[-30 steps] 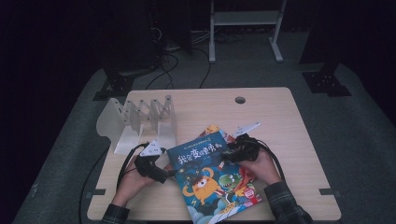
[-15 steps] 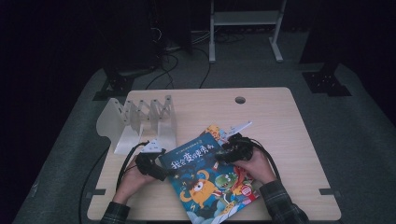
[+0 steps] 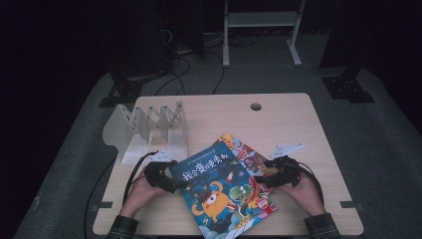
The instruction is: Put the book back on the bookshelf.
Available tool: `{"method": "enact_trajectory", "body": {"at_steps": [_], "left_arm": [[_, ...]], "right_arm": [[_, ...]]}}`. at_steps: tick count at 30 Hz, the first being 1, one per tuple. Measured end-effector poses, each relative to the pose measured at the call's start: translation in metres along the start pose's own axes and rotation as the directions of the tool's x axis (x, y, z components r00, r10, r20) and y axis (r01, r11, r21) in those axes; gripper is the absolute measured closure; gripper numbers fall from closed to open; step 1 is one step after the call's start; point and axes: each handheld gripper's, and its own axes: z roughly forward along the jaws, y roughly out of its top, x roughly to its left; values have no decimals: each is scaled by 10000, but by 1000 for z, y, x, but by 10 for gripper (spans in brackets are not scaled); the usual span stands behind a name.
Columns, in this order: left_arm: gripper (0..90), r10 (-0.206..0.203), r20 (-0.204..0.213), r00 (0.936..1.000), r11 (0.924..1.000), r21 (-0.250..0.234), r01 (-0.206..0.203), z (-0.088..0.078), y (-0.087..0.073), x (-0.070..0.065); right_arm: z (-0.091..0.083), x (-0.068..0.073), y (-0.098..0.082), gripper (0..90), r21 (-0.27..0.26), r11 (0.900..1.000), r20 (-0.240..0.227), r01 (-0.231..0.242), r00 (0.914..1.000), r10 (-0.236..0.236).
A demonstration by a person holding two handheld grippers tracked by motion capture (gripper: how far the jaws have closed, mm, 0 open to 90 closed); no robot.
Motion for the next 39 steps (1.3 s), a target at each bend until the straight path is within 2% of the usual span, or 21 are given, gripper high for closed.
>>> {"method": "enact_trajectory", "body": {"at_steps": [5,8,11,16,22,26,28,29,34,39], "left_arm": [[0,-67,-8,10000,10000,-69,67,0,-1,0],[0,-97,1,10000,9999,-81,97,0,-1,0],[0,-95,-3,10000,9999,-81,95,0,-1,0],[0,-101,11,9999,9999,-71,101,0,-1,0],[0,-118,21,9999,9999,-56,118,0,-1,0],[0,-122,-1,9999,9999,-61,122,0,-1,0],[0,-157,41,9999,9999,-35,157,0,-1,0],[0,-150,95,9998,9999,6,150,0,-2,0],[0,-366,263,9990,9993,9,366,-1,-4,2],[0,-730,439,9964,9973,32,729,-3,-8,3]], "right_arm": [[-23,7,-27,223,-40,10000,326,-28,9995,29],[-35,12,-40,216,-101,9999,354,-74,9993,78],[-42,17,-46,210,-169,9998,342,-82,9994,88],[-53,34,-61,197,-120,9999,339,41,9994,-37],[-53,45,-68,194,-155,9997,134,201,9997,-199],[-45,48,-70,190,180,9991,267,384,9989,-389],[-43,47,-70,181,188,9992,237,360,9991,-365],[-43,46,-69,189,191,9990,415,398,9983,-406],[-41,40,-67,189,169,9992,523,354,9980,-362],[-37,30,-58,189,238,9989,962,408,9944,-429]]}}
